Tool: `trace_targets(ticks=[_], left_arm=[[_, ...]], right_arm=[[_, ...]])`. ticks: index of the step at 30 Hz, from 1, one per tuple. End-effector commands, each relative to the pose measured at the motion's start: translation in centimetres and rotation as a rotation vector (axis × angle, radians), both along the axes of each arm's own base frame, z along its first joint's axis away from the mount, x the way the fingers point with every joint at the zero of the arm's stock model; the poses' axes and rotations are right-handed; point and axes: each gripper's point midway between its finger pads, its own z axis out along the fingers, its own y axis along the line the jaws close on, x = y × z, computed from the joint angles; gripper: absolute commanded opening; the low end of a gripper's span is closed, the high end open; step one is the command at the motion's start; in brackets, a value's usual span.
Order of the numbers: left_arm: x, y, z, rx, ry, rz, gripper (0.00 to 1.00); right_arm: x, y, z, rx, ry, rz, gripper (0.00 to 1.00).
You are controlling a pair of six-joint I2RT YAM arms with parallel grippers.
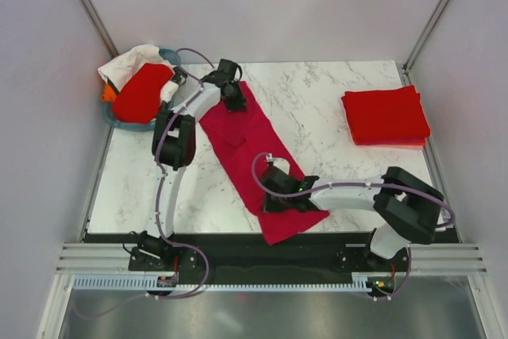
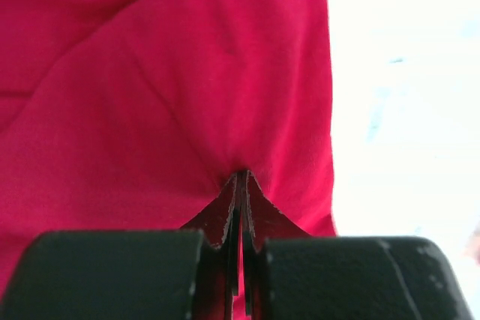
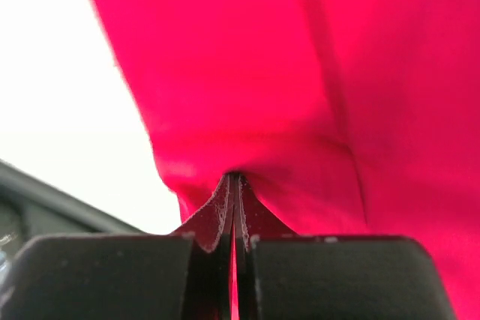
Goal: Fold and stack the t-shirts
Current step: Fold the tshirt
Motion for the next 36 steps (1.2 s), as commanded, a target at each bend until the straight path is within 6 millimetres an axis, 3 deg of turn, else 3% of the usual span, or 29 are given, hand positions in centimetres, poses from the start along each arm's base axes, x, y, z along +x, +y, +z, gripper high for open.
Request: trace_targets(ticks=[1,2,3,6,7,10,11,14,18,19,20,22,23,24,25,26,27,28,29,30,31,32,33,34,35,36], left_arm=[[-1.7,-7.8,-1.8,-0.099,0.058,-0.190,0.02],[-1.7,-9.1,-1.4,-0.117,0.050,-0.208,0.02],[-1.8,-10.5,-1.1,-0.138,0.044,-0.223,0.02],[-0.9,-11.4,-0.3,-0.169,0.018,-0.219,0.02],[-0.3,-11.5,0.0,-0.175,0.003,-0.212,0.02],[0.8,-11.6,0.3,-0.208,-0.029,-0.206,0.02],[1.0,-11.7,0.0,-0.223,-0.031,-0.206,0.02],[2.0,-12.3,0.3,-0.283,-0.062,-0.212,0.03],[3.1,-12.7,0.7,-0.342,-0.089,-0.206,0.05],[3.5,-12.6,1.4,-0.367,-0.097,-0.204,0.05],[3.6,-12.5,2.0,-0.384,-0.101,-0.209,0.05],[3.6,-11.9,3.9,-0.399,-0.120,-0.225,0.06],[3.5,-11.8,4.8,-0.402,-0.135,-0.239,0.10],[3.2,-11.5,5.6,-0.402,-0.150,-0.277,0.13],[2.7,-11.2,7.8,-0.405,-0.176,-0.302,0.18],[2.2,-11.1,8.8,-0.401,-0.192,-0.331,0.38],[1.2,-10.5,8.4,-0.367,-0.187,-0.353,0.46],[0.8,-9.9,11.6,-0.351,-0.240,-0.352,0.50],[0.3,-9.3,12.8,-0.329,-0.257,-0.341,0.57],[-0.6,-8.1,11.5,-0.272,-0.237,-0.326,0.59],[-1.2,-7.5,12.0,-0.252,-0.245,-0.322,0.60],[-2.0,-6.8,15.1,-0.243,-0.296,-0.320,0.61],[-3.2,-5.8,13.4,-0.204,-0.260,-0.309,0.61],[-4.0,-5.3,13.8,-0.191,-0.262,-0.305,0.61],[-5.0,-4.8,15.6,-0.190,-0.290,-0.307,0.62],[-6.4,-4.0,14.2,-0.165,-0.255,-0.302,0.62]], right_arm=[[-2.1,5.1,0.0,0.072,0.077,0.114,0.00],[-2.4,6.2,-0.1,0.080,0.089,0.153,0.00],[-1.9,7.8,1.4,0.120,0.071,0.178,0.00],[-0.6,8.8,4.5,0.154,-0.021,0.218,0.00],[-0.3,8.8,6.2,0.173,-0.064,0.225,0.00],[1.5,7.5,8.2,0.140,-0.174,0.215,0.04],[2.5,6.6,9.6,0.141,-0.227,0.200,0.07],[4.6,4.2,11.0,0.123,-0.322,0.169,0.21],[7.5,0.0,11.4,0.054,-0.390,0.086,0.28],[8.0,-0.8,11.5,0.066,-0.367,0.078,0.28],[10.1,-2.9,11.4,0.070,-0.339,0.012,0.28],[11.1,-4.2,11.0,0.107,-0.293,0.004,0.29],[12.9,-6.2,11.1,0.093,-0.303,-0.054,0.30],[13.5,-6.3,11.5,0.110,-0.302,-0.048,0.32],[14.2,-6.6,11.2,0.099,-0.302,-0.039,0.37],[15.2,-7.3,11.3,0.097,-0.303,-0.061,0.38],[16.3,-7.4,12.1,0.107,-0.314,-0.072,0.38],[17.1,-7.5,11.3,0.101,-0.294,-0.083,0.38],[18.1,-8.0,11.3,0.112,-0.287,-0.101,0.38],[19.2,-7.9,12.0,0.127,-0.299,-0.109,0.37],[20.1,-7.9,10.8,0.119,-0.272,-0.113,0.37],[21.0,-8.4,10.6,0.119,-0.264,-0.130,0.37],[22.3,-8.2,11.3,0.132,-0.277,-0.134,0.37],[23.0,-8.3,9.9,0.122,-0.244,-0.142,0.37],[23.7,-8.4,9.6,0.139,-0.226,-0.150,0.37],[24.7,-8.1,10.1,0.155,-0.238,-0.152,0.38]])
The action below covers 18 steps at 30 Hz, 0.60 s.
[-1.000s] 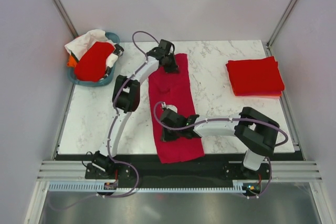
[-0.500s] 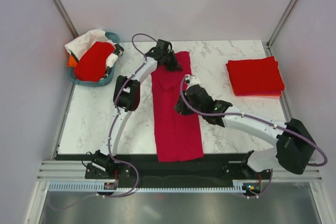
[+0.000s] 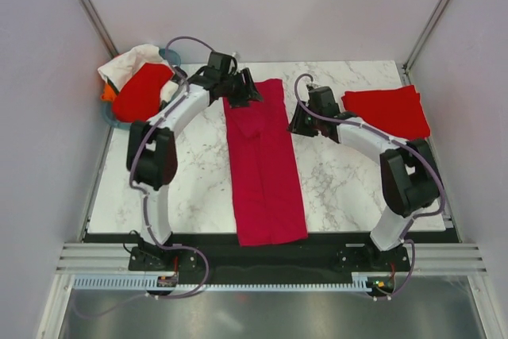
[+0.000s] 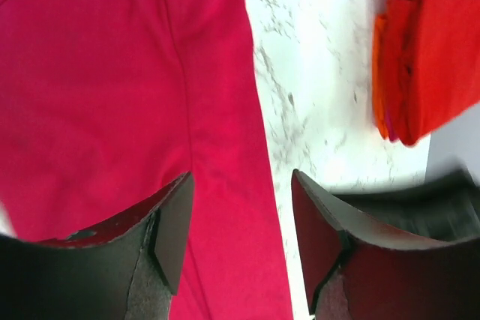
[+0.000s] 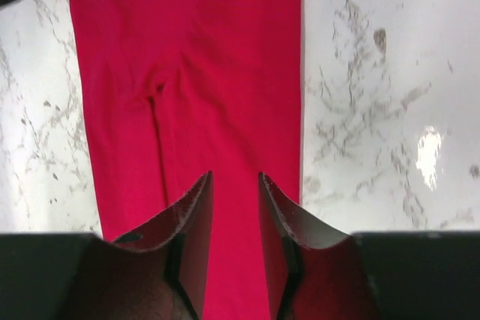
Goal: Fold and stack the t-shirts
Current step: Fold the tshirt
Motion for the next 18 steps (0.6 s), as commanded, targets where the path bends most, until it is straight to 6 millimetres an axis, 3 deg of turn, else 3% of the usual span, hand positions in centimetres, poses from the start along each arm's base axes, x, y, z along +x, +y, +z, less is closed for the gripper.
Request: trace_targets(ticks=[1,2,3,4,6,7,9,10,13,14,15,16,18], left_arm=[[-2.4,2.4,3.8,0.069,-0.127,-0.006,0.63],[-3.3,2.9,5.4,0.062,-0.159,0.002,0.64],[-4.8,3.5,3.5,0.082,-0.124,0.003,0.64],[-5.2,3.8,3.3,0.085,-0.132,0.006,0.65],[-7.1,5.4,2.4,0.123,-0.124,0.035,0.68],[-7.7,5.9,2.2,0.134,-0.127,0.049,0.70],[-8.8,7.2,1.2,0.164,-0.126,0.083,0.73],[-9.1,7.5,0.9,0.171,-0.123,0.093,0.73],[-9.5,8.4,-0.7,0.186,-0.099,0.111,0.73],[-9.3,8.6,-1.1,0.185,-0.095,0.113,0.73],[-9.4,8.7,-1.7,0.179,-0.079,0.115,0.73],[-9.3,8.8,-2.5,0.179,-0.061,0.115,0.73],[-8.8,8.9,-2.9,0.166,-0.058,0.117,0.73]], right_arm=[[3.4,1.0,0.4,0.059,-0.018,0.020,0.40],[4.1,1.0,0.1,0.058,-0.019,0.014,0.43],[5.3,1.2,0.8,0.066,-0.038,0.009,0.46],[5.9,1.4,-0.6,0.063,-0.012,0.010,0.52],[7.7,1.9,0.0,0.094,-0.023,0.017,0.57],[8.3,1.9,-1.5,0.091,0.003,0.014,0.57],[10.2,1.8,-1.0,0.114,-0.012,0.005,0.57],[10.6,1.9,-2.4,0.120,0.017,0.003,0.56],[12.7,1.7,-3.6,0.145,0.030,-0.004,0.56],[14.0,1.6,-2.9,0.160,0.008,-0.003,0.56],[14.4,1.7,-3.3,0.167,0.013,0.001,0.56],[14.5,1.7,-4.9,0.168,0.043,0.004,0.57],[15.7,1.7,-5.0,0.187,0.038,0.011,0.57]])
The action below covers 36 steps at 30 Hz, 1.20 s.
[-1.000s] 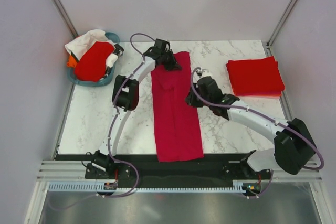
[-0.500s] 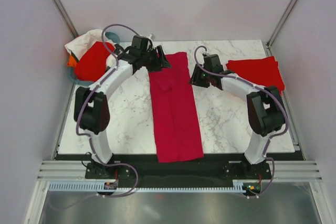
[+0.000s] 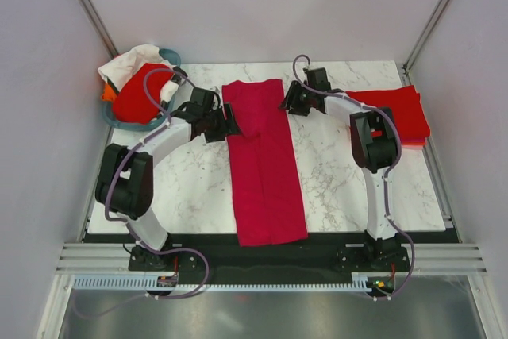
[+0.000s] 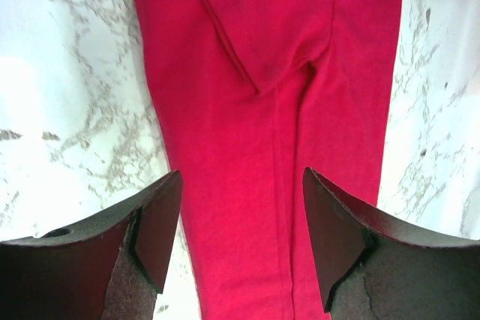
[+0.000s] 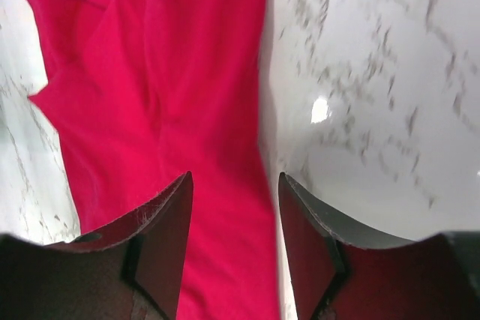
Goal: Fold and stack the t-shirts
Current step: Fold the tshirt
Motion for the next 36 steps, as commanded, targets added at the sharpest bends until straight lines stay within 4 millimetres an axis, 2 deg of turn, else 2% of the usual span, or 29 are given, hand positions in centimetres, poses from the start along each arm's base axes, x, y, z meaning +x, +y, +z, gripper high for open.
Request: trace_targets(ticks=[1,3,4,5,7,8,10,12,13,15,16,18,20,21,22,25,26,27,31,32,33,34,35,36], left_arm=[[2.4,0.4,0.4,-0.009,-0.088,0.001,0.73],[2.9,0.5,-0.3,-0.012,-0.081,0.010,0.73],[3.1,0.5,-0.5,-0.015,-0.080,0.013,0.73],[3.1,0.6,-1.3,-0.013,-0.061,0.016,0.73],[3.8,0.8,-1.7,-0.024,-0.054,0.029,0.72],[4.0,0.9,-2.2,-0.025,-0.041,0.036,0.72],[4.8,1.2,-3.0,-0.042,-0.029,0.054,0.71],[5.5,1.4,-3.6,-0.043,-0.021,0.074,0.69],[5.7,1.4,-3.8,-0.045,-0.018,0.077,0.68],[6.5,1.4,-4.1,-0.059,-0.017,0.088,0.66],[6.8,1.3,-4.1,-0.068,-0.017,0.088,0.66],[7.6,0.7,-3.8,-0.097,-0.031,0.076,0.64],[8.0,0.3,-4.7,-0.108,-0.012,0.071,0.61],[8.5,-0.1,-4.3,-0.124,-0.018,0.064,0.60],[8.7,-0.2,-5.3,-0.122,0.001,0.064,0.58],[9.8,-0.8,-5.6,-0.140,0.004,0.066,0.55],[9.9,-0.8,-6.7,-0.138,0.025,0.069,0.53],[10.8,-0.9,-6.3,-0.141,0.007,0.072,0.52],[13.0,-1.2,-7.1,-0.168,0.012,0.089,0.49],[14.0,-1.5,-6.3,-0.182,-0.011,0.081,0.48],[14.3,-1.5,-7.4,-0.185,0.007,0.082,0.46],[14.6,-1.7,-7.7,-0.188,0.015,0.081,0.46],[15.7,-1.9,-6.8,-0.201,-0.008,0.078,0.44],[15.9,-1.8,-8.0,-0.195,0.014,0.081,0.44]], right_arm=[[2.0,0.4,-0.5,0.054,-0.009,0.022,0.58],[2.7,0.4,-0.7,0.060,-0.014,0.024,0.58],[2.8,0.4,-1.8,0.061,0.003,0.026,0.57],[3.2,0.7,-1.6,0.073,-0.005,0.036,0.56],[3.1,1.2,-2.9,0.094,0.020,0.054,0.52],[3.5,1.4,-2.6,0.105,0.013,0.056,0.49],[3.7,1.5,-3.7,0.123,0.036,0.054,0.37],[4.4,1.5,-3.5,0.148,0.037,0.040,0.28],[4.6,1.2,-4.0,0.154,0.044,0.027,0.16],[5.5,0.4,-4.1,0.169,0.040,-0.004,0.03],[5.9,0.0,-3.9,0.188,0.040,-0.032,0.01],[6.7,-1.3,-3.8,0.208,0.035,-0.072,0.00],[7.4,-2.4,-3.6,0.234,0.025,-0.107,0.00],[7.8,-2.7,-3.6,0.244,0.016,-0.114,0.00],[8.0,-2.9,-3.5,0.253,0.012,-0.117,0.00],[8.4,-3.1,-3.7,0.278,0.017,-0.116,0.00],[8.8,-3.2,-3.5,0.287,0.012,-0.118,0.00],[8.8,-3.2,-3.9,0.291,0.021,-0.124,0.00],[10.0,-3.9,-4.3,0.326,-0.002,-0.156,0.00],[10.4,-3.8,-4.0,0.338,-0.010,-0.159,0.00],[10.7,-4.0,-4.4,0.350,-0.005,-0.168,0.00],[10.8,-4.1,-4.5,0.356,-0.004,-0.171,0.00],[11.1,-4.3,-4.4,0.359,-0.012,-0.178,0.00],[11.2,-4.4,-4.6,0.363,-0.009,-0.181,0.07]])
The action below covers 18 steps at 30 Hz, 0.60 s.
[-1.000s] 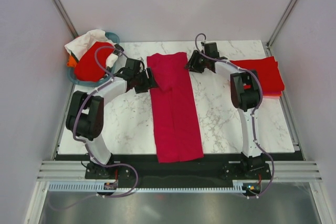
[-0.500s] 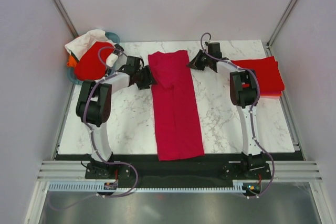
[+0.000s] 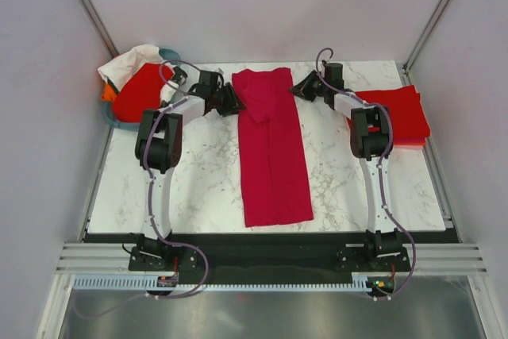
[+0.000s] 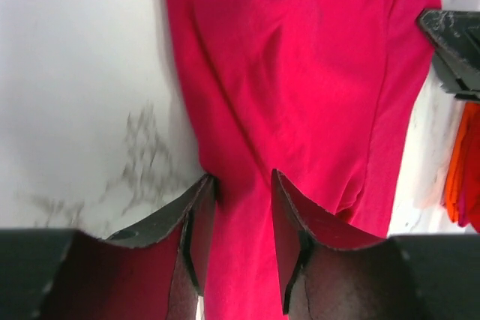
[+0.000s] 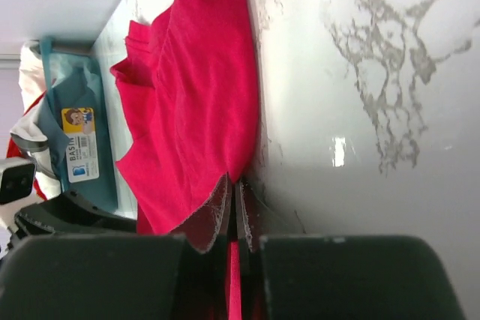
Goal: Fold and stack the t-shirts
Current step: Fold the tshirt
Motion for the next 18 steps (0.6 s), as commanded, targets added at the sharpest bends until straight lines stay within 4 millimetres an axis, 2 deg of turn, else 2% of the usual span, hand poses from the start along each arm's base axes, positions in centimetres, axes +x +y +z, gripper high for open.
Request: trace_targets(ticks=[1,2,3,4,6,7,8,9,11,12,14,15,16,18], left_arm=[[1.4,0.1,-2.0,-0.015,0.045,0.017,0.43],[2.3,0.4,-1.6,-0.017,0.035,0.029,0.43],[2.6,0.6,-2.2,-0.018,0.042,0.035,0.43],[2.9,0.8,-2.4,-0.022,0.044,0.039,0.43],[4.1,0.8,-1.6,-0.046,0.031,0.035,0.42],[4.2,0.8,-2.6,-0.043,0.047,0.035,0.40],[4.8,0.8,-2.0,-0.045,0.040,0.037,0.40],[4.9,0.8,-2.2,-0.049,0.046,0.035,0.40],[5.0,0.8,-2.1,-0.061,0.050,0.033,0.41],[4.9,1.0,-2.0,-0.057,0.052,0.036,0.42],[4.8,1.5,-1.3,-0.042,0.039,0.041,0.46],[4.6,1.8,-1.0,-0.038,0.038,0.045,0.48],[4.3,2.2,0.0,-0.027,0.027,0.050,0.53],[3.7,2.8,1.2,-0.010,0.012,0.060,0.57]], right_arm=[[0.9,-1.2,-2.4,0.000,0.025,-0.048,0.08],[1.0,-1.4,-2.4,0.001,0.023,-0.052,0.11],[1.1,-1.4,-2.0,0.002,0.014,-0.052,0.19],[1.1,-1.3,-1.7,0.003,0.007,-0.050,0.20],[1.2,-1.4,-0.7,0.004,-0.007,-0.051,0.22],[1.2,-1.3,-0.4,0.002,-0.011,-0.051,0.24],[1.0,-1.4,-0.4,-0.001,-0.008,-0.053,0.31],[1.0,-1.5,0.3,-0.003,-0.015,-0.054,0.49],[0.6,-1.8,0.4,-0.024,-0.016,-0.057,0.59],[0.4,-2.0,1.6,-0.034,-0.027,-0.058,0.60],[-0.2,-2.4,1.7,-0.073,-0.025,-0.061,0.60],[-0.5,-2.5,3.0,-0.084,-0.032,-0.060,0.59],[-1.1,-2.7,4.0,-0.099,-0.043,-0.055,0.59],[-2.1,-3.0,4.7,-0.118,-0.043,-0.057,0.59]])
